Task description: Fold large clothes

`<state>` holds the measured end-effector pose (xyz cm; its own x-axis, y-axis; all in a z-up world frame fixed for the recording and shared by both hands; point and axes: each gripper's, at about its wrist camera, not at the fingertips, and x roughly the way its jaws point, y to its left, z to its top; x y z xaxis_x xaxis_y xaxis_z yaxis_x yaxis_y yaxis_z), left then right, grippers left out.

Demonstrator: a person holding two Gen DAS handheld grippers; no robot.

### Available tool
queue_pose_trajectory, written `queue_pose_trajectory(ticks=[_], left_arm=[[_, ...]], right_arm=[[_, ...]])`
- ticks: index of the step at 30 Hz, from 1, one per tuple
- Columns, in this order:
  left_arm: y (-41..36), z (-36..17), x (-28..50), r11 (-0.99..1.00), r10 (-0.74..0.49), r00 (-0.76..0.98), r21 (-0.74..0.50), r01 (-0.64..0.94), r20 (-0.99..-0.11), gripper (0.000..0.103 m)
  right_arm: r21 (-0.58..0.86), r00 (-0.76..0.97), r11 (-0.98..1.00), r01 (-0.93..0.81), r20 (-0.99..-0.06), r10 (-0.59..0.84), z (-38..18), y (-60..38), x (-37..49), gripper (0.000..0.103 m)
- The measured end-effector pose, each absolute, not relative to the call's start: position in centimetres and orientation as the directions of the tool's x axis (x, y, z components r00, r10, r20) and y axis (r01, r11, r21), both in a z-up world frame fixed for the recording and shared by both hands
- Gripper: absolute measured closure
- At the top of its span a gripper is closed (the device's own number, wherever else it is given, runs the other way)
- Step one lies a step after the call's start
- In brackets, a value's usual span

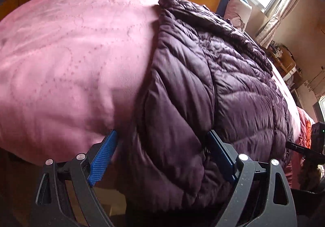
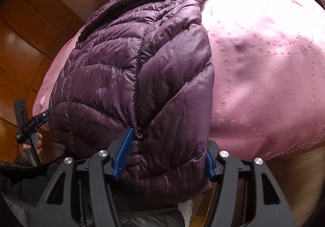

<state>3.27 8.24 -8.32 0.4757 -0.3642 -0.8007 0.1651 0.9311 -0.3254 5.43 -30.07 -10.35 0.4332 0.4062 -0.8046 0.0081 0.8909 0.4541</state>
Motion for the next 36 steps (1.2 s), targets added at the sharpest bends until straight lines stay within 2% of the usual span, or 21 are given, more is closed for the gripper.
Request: queue_pose_trajectory(ticks=[1, 2, 3, 4, 5, 6, 8, 10, 13, 17, 22, 26, 33, 36], left_arm=[[8.3, -8.3, 3.1, 0.926, -0.376, 0.465, -0.332, 0.177, -0.802, 0.028], [8.3, -8.2, 3.1, 0.917, -0.398, 0.449, -0.348, 0.194, -0.800, 0.043], [8.4, -8.3, 3.0, 0.904, -0.428, 0.432, -0.374, 0.209, -0.794, 0.057], [8.3, -8.2, 3.0, 0.894, -0.449, 0.418, -0.389, 0.223, -0.790, 0.063], [8.2, -8.0, 2.9, 0.890, -0.455, 0.412, -0.388, 0.241, -0.789, 0.079], [8.1, -7.6, 2.8, 0.881, -0.471, 0.402, -0.392, 0.266, -0.785, 0.090], [8.5, -6.5, 2.8, 0.858, -0.511, 0.395, -0.434, 0.274, -0.763, 0.094], [9.3, -5.1, 2.7, 0.830, -0.558, 0.402, -0.480, 0.285, -0.726, 0.095], [10.8, -2.0, 3.2, 0.747, -0.662, 0.418, -0.591, 0.305, -0.622, 0.097], [11.3, 1.1, 5.0, 0.663, -0.739, 0.439, -0.664, 0.345, -0.511, 0.097], [10.5, 3.2, 9.2, 0.579, -0.797, 0.442, -0.731, 0.361, -0.412, 0.097], [9.5, 3.4, 13.2, 0.569, -0.796, 0.452, -0.751, 0.335, -0.402, 0.097], [8.9, 1.3, 20.4, 0.598, -0.756, 0.478, -0.767, 0.230, -0.446, 0.097], [8.1, 0.5, 23.0, 0.616, -0.740, 0.476, -0.762, 0.200, -0.474, 0.097]], right_arm=[[0.458, 0.424, 0.889, -0.008, -0.804, 0.417, -10.2, -29.9, 5.4, 0.060], [0.454, 0.418, 0.891, -0.021, -0.805, 0.421, -10.1, -29.6, 5.3, 0.063], [0.452, 0.411, 0.891, -0.032, -0.807, 0.424, -10.1, -29.3, 5.4, 0.071], [0.454, 0.406, 0.890, -0.042, -0.806, 0.430, -9.9, -29.3, 5.4, 0.079], [0.455, 0.406, 0.889, -0.048, -0.805, 0.434, -9.6, -29.1, 5.4, 0.082], [0.458, 0.407, 0.887, -0.053, -0.801, 0.438, -9.2, -28.9, 5.4, 0.087], [0.490, 0.432, 0.869, -0.071, -0.770, 0.469, -7.7, -29.0, 5.3, 0.090], [0.548, 0.475, 0.833, -0.081, -0.713, 0.516, -5.8, -29.6, 5.0, 0.094], [0.627, 0.554, 0.771, -0.108, -0.606, 0.570, -2.7, -30.8, 5.2, 0.095], [0.691, 0.628, 0.711, -0.131, -0.497, 0.598, -0.1, -32.4, 6.5, 0.095], [0.714, 0.689, 0.694, -0.094, -0.457, 0.563, 1.1, -34.0, 11.3, 0.095], [0.729, 0.721, 0.683, -0.047, -0.449, 0.528, 1.3, -36.2, 14.9, 0.095], [0.732, 0.722, 0.680, 0.053, -0.498, 0.481, -0.1, -38.3, 21.5, 0.094], [0.732, 0.713, 0.675, 0.092, -0.522, 0.469, -1.0, -38.9, 23.3, 0.089]])
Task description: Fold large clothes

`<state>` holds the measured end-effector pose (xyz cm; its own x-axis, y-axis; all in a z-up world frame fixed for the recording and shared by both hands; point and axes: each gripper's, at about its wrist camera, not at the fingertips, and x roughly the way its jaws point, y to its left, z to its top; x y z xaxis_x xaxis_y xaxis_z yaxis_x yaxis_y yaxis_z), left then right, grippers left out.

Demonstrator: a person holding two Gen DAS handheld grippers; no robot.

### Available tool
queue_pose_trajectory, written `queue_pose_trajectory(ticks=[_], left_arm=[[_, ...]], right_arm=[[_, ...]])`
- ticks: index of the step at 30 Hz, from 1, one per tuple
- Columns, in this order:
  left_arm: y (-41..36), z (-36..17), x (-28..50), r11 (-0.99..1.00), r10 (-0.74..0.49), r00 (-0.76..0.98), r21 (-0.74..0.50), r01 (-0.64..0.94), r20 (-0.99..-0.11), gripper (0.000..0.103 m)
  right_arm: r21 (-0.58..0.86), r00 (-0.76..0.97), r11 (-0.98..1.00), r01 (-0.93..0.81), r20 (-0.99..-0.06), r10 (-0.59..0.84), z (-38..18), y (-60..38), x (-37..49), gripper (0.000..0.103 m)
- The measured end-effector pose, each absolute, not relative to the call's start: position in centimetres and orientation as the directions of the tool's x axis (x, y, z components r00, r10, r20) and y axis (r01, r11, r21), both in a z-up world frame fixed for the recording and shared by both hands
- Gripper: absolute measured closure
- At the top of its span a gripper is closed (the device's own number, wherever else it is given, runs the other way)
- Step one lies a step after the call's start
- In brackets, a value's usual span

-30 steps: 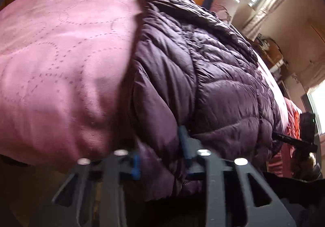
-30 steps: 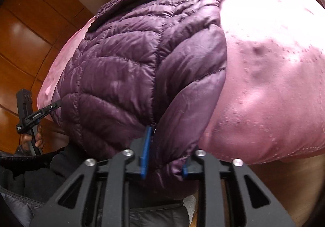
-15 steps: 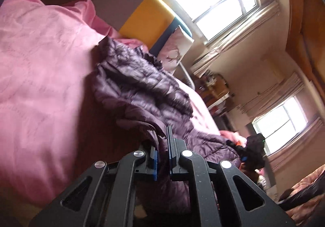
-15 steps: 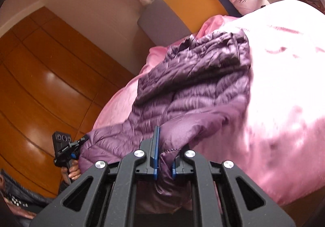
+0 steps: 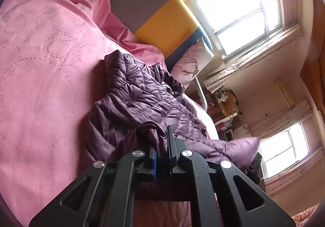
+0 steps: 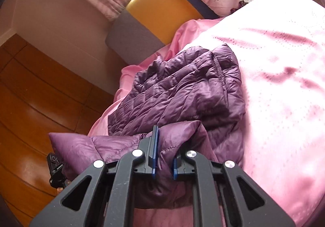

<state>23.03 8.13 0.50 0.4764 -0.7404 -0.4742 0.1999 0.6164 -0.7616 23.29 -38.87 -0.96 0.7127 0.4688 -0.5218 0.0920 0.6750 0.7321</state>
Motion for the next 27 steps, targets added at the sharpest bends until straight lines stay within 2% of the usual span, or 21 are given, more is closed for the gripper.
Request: queue_pose_trajectory(ticks=[1, 2, 3, 4, 5, 7, 8, 10, 12, 15, 19, 20, 21, 22, 23, 24, 25, 26, 27], left_arm=[[7.9, 0.2, 23.8, 0.631, -0.724, 0.480, -0.757, 0.171, -0.495, 0.095], [7.8, 0.0, 24.4, 0.632, -0.725, 0.472, -0.758, 0.162, -0.503, 0.087], [7.7, -0.1, 24.8, 0.624, -0.731, 0.464, -0.765, 0.158, -0.500, 0.074], [7.9, -0.2, 25.1, 0.619, -0.731, 0.467, -0.772, 0.144, -0.498, 0.066], [8.3, -0.2, 25.4, 0.608, -0.731, 0.474, -0.784, 0.126, -0.490, 0.043], [9.8, 0.0, 25.5, 0.550, -0.734, 0.524, -0.831, 0.086, -0.432, 0.013], [10.8, 0.2, 25.3, 0.535, -0.718, 0.563, -0.842, 0.069, -0.410, 0.011], [11.8, 0.1, 25.5, 0.524, -0.713, 0.578, -0.849, 0.065, -0.396, 0.011], [12.4, -0.7, 25.1, 0.562, -0.683, 0.589, -0.826, 0.044, -0.433, 0.011], [11.5, -2.9, 24.3, 0.624, -0.666, 0.550, -0.780, 0.041, -0.504, 0.011], [9.0, -5.3, 23.1, 0.667, -0.678, 0.485, -0.740, 0.089, -0.552, 0.012], [8.2, -5.8, 23.0, 0.672, -0.683, 0.466, -0.733, 0.100, -0.563, 0.015], [7.6, -6.2, 22.9, 0.676, -0.686, 0.451, -0.729, 0.107, -0.571, 0.022], [6.9, -6.6, 22.8, 0.683, -0.688, 0.436, -0.720, 0.118, -0.581, 0.026], [6.3, -6.7, 22.7, 0.701, -0.677, 0.432, -0.701, 0.131, -0.596, 0.035], [5.7, -6.8, 22.7, 0.722, -0.662, 0.431, -0.677, 0.145, -0.614, 0.049], [5.3, -6.8, 22.6, 0.736, -0.654, 0.422, -0.658, 0.159, -0.628, 0.058], [5.1, -6.7, 22.5, 0.740, -0.652, 0.419, -0.652, 0.168, -0.632, 0.072], [5.1, -6.5, 22.3, 0.749, -0.644, 0.423, -0.639, 0.176, -0.637, 0.081]], right_arm=[[0.731, 0.709, 0.674, 0.109, -0.532, 0.463, -1.3, -39.2, 23.9, 0.084], [0.729, 0.706, 0.673, 0.121, -0.540, 0.459, -1.6, -39.4, 24.3, 0.081], [0.731, 0.706, 0.670, 0.130, -0.542, 0.455, -1.8, -39.6, 24.7, 0.073], [0.740, 0.706, 0.660, 0.131, -0.537, 0.461, -1.9, -39.9, 25.1, 0.061], [0.757, 0.709, 0.641, 0.128, -0.522, 0.474, -2.0, -40.2, 25.3, 0.049], [0.792, 0.730, 0.599, 0.119, -0.479, 0.488, -1.9, -40.8, 25.3, 0.016], [0.797, 0.751, 0.593, 0.112, -0.459, 0.475, -1.5, -41.0, 24.9, 0.011], [0.800, 0.785, 0.594, 0.091, -0.424, 0.451, -0.8, -41.5, 23.9, 0.003], [0.806, 0.792, 0.585, 0.092, -0.415, 0.448, -1.0, -41.9, 22.7, 0.002], [0.781, 0.784, 0.614, 0.116, -0.451, 0.426, -2.0, -41.8, 20.6, 0.002], [0.728, 0.739, 0.668, 0.153, -0.533, 0.412, -4.4, -40.3, 18.0, 0.004], [0.708, 0.726, 0.688, 0.161, -0.558, 0.403, -5.0, -39.7, 17.9, 0.006], [0.683, 0.710, 0.711, 0.167, -0.583, 0.394, -5.6, -39.0, 17.8, 0.013], [0.658, 0.691, 0.733, 0.170, -0.610, 0.388, -6.3, -38.4, 18.0, 0.025], [0.630, 0.677, 0.756, 0.177, -0.636, 0.372, -6.7, -37.8, 18.2, 0.030], [0.602, 0.674, 0.777, 0.186, -0.653, 0.345, -6.9, -37.4, 18.3, 0.042], [0.600, 0.678, 0.777, 0.188, -0.652, 0.339, -6.9, -37.4, 18.3, 0.057], [0.616, 0.679, 0.764, 0.194, -0.646, 0.348, -6.9, -37.5, 18.3, 0.062], [0.631, 0.681, 0.751, 0.198, -0.639, 0.358, -6.8, -37.7, 18.2, 0.070]])
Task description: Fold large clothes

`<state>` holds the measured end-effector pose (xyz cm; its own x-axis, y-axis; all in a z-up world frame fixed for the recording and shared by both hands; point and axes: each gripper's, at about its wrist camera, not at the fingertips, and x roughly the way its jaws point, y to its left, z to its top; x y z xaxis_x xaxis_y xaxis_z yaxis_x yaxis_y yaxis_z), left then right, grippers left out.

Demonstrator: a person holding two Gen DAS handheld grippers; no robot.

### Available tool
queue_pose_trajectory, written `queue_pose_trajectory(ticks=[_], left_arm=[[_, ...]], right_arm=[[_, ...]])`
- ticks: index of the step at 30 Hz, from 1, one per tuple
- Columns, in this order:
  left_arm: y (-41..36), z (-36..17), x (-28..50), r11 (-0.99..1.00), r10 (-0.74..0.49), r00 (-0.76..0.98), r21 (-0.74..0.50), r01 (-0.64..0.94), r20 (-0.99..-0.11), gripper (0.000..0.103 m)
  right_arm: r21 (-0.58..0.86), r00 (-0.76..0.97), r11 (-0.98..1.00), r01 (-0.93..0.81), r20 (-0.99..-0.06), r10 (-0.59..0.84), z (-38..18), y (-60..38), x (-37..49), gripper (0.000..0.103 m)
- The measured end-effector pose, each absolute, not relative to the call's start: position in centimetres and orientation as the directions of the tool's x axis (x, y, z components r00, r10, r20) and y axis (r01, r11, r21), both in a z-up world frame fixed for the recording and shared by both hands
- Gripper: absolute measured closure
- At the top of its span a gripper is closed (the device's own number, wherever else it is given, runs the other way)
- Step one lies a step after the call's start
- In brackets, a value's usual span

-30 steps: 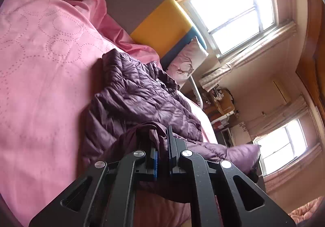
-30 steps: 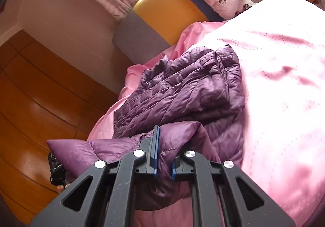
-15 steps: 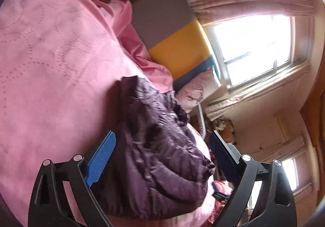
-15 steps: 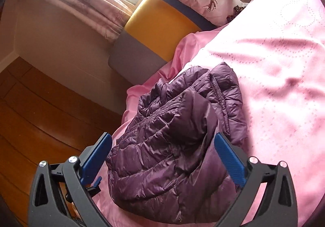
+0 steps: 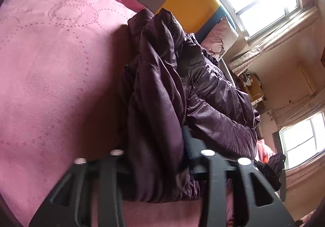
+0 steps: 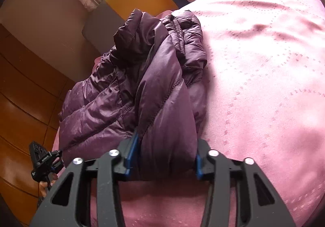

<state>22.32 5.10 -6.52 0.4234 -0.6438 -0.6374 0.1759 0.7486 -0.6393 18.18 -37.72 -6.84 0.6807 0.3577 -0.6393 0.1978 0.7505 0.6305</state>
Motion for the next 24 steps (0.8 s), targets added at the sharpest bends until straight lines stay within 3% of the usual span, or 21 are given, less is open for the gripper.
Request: queue_pose_trajectory(ticks=[3, 13, 15, 17, 19, 21, 24], left_arm=[[5.5, -6.0, 21.4, 0.748, -0.647, 0.429, -0.635, 0.193, -0.631, 0.090], [8.2, -5.2, 13.1, 0.735, -0.669, 0.390, -0.640, 0.223, -0.633, 0.091], [8.7, -5.1, 10.8, 0.732, -0.675, 0.374, -0.643, 0.227, -0.636, 0.091], [9.0, -4.6, 8.7, 0.753, -0.655, 0.376, -0.612, 0.243, -0.656, 0.090], [9.1, -4.2, 7.8, 0.784, -0.617, 0.396, -0.574, 0.236, -0.680, 0.079], [9.9, -3.5, 7.4, 0.817, -0.569, 0.450, -0.537, 0.212, -0.688, 0.043], [10.9, -2.2, 7.6, 0.849, -0.511, 0.537, -0.494, 0.189, -0.672, 0.035]], right_arm=[[0.626, 0.688, 0.762, 0.166, -0.627, 0.366, -5.6, -37.9, 17.2, 0.081], [0.587, 0.613, 0.806, 0.079, -0.666, 0.425, -3.1, -37.2, 10.0, 0.082], [0.571, 0.602, 0.818, 0.066, -0.677, 0.424, -2.8, -36.6, 8.7, 0.080], [0.527, 0.600, 0.847, 0.064, -0.699, 0.389, -1.9, -36.3, 8.0, 0.069], [0.448, 0.625, 0.891, 0.070, -0.716, 0.310, -0.6, -36.1, 8.3, 0.048], [0.379, 0.669, 0.923, 0.070, -0.704, 0.238, 1.0, -36.0, 8.4, 0.048], [0.257, 0.732, 0.965, 0.048, -0.666, 0.141, 3.4, -34.7, 10.1, 0.049]])
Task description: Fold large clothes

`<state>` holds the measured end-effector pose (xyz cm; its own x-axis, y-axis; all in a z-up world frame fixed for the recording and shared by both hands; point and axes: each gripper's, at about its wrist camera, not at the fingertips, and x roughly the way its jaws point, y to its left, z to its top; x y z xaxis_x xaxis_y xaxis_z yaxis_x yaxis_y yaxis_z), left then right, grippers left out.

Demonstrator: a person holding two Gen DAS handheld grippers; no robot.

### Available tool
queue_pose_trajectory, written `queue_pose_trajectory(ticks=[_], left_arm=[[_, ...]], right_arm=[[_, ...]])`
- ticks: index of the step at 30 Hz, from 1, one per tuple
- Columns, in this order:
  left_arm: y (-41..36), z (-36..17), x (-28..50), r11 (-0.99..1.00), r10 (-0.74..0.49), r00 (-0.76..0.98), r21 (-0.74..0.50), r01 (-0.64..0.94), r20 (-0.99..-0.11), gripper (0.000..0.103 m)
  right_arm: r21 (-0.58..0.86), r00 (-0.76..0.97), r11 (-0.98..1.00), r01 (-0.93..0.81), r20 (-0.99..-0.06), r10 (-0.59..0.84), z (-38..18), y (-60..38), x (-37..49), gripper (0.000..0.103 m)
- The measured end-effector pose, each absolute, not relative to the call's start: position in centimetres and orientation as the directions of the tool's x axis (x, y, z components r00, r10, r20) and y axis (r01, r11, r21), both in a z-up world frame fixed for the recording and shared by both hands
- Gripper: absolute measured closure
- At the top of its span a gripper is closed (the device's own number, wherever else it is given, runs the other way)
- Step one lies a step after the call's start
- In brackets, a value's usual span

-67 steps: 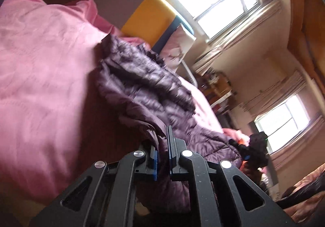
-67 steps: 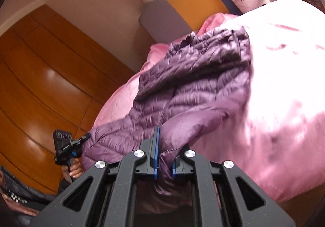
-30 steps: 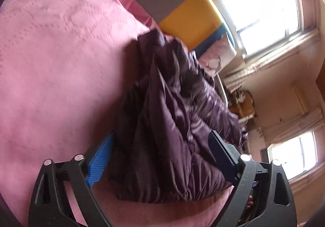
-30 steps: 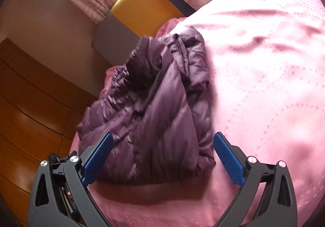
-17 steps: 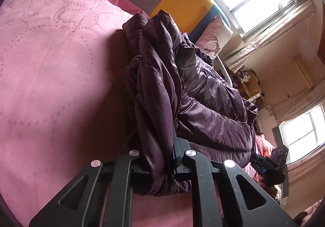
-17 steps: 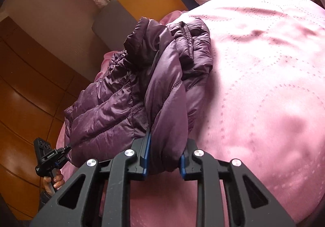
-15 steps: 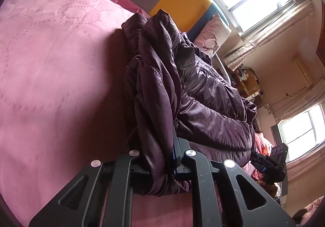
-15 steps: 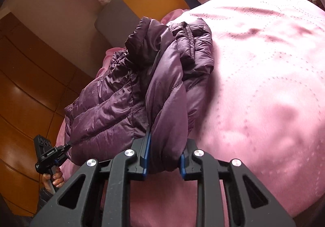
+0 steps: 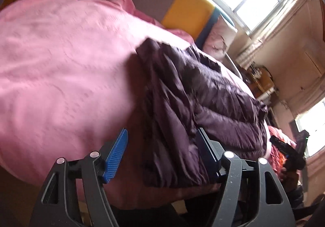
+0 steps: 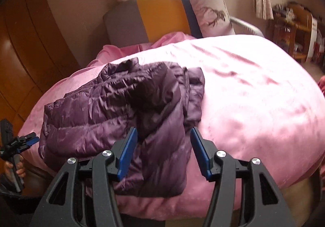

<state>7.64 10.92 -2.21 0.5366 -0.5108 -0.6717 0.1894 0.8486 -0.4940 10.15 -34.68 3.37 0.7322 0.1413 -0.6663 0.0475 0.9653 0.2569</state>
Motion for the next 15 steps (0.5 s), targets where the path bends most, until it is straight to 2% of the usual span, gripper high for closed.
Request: queue_pose_trajectory(ticks=[3, 6, 8, 10, 15], left_arm=[[11.8, -0.8, 8.1, 0.849, -0.508, 0.579, -0.486, 0.209, -0.638, 0.035], [10.6, 0.3, 8.8, 0.851, -0.513, 0.598, -0.456, 0.260, -0.616, 0.035], [9.7, 0.5, 9.3, 0.851, -0.518, 0.598, -0.443, 0.283, -0.612, 0.035], [9.0, 0.6, 9.9, 0.853, -0.517, 0.597, -0.425, 0.302, -0.613, 0.035], [7.5, 0.5, 11.2, 0.864, -0.501, 0.595, -0.392, 0.315, -0.628, 0.035]], right_arm=[[0.180, 0.757, 0.984, 0.008, -0.643, 0.111, 4.1, -33.0, 11.3, 0.053], [0.140, 0.744, 0.990, 0.002, -0.662, 0.092, 3.0, -31.7, 13.8, 0.054], [0.104, 0.724, 0.994, 0.015, -0.687, 0.061, 1.6, -31.2, 15.5, 0.064], [0.073, 0.700, 0.997, 0.021, -0.713, 0.038, 0.4, -30.6, 17.2, 0.081], [0.074, 0.686, 0.997, 0.019, -0.726, 0.040, -1.3, -31.2, 17.5, 0.087]])
